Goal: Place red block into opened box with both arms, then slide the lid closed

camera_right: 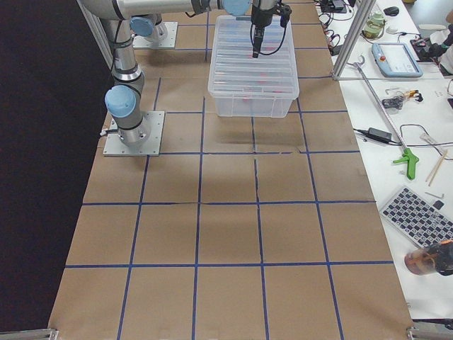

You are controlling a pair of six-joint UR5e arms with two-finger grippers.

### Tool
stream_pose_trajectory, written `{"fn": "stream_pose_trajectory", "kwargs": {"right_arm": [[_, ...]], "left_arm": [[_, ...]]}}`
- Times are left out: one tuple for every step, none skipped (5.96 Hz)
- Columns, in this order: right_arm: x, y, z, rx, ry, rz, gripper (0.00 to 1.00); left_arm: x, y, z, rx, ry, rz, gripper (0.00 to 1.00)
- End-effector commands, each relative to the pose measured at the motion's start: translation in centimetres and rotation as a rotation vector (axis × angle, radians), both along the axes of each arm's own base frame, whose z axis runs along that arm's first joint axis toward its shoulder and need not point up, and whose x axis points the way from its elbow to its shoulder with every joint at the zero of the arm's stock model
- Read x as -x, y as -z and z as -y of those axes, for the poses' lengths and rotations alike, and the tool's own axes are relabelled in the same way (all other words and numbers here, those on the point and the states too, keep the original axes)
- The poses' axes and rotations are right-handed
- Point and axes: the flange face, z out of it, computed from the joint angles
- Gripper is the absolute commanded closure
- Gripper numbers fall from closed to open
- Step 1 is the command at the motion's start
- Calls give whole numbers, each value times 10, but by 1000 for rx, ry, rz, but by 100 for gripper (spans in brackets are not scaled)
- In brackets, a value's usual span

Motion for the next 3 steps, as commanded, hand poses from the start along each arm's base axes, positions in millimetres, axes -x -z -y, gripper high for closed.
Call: {"fn": "stream_pose_trajectory", "kwargs": {"right_arm": [[-1, 1, 1, 1, -2, 3, 0], [-1, 3, 1, -3, -2, 3, 0], [-1, 3, 1, -3, -2, 1, 0]], "left_arm": [[0, 0, 1, 1, 0, -2, 2], [0, 0, 0, 2, 0, -2, 2], [0, 0, 1, 5, 0, -3, 2]]}}
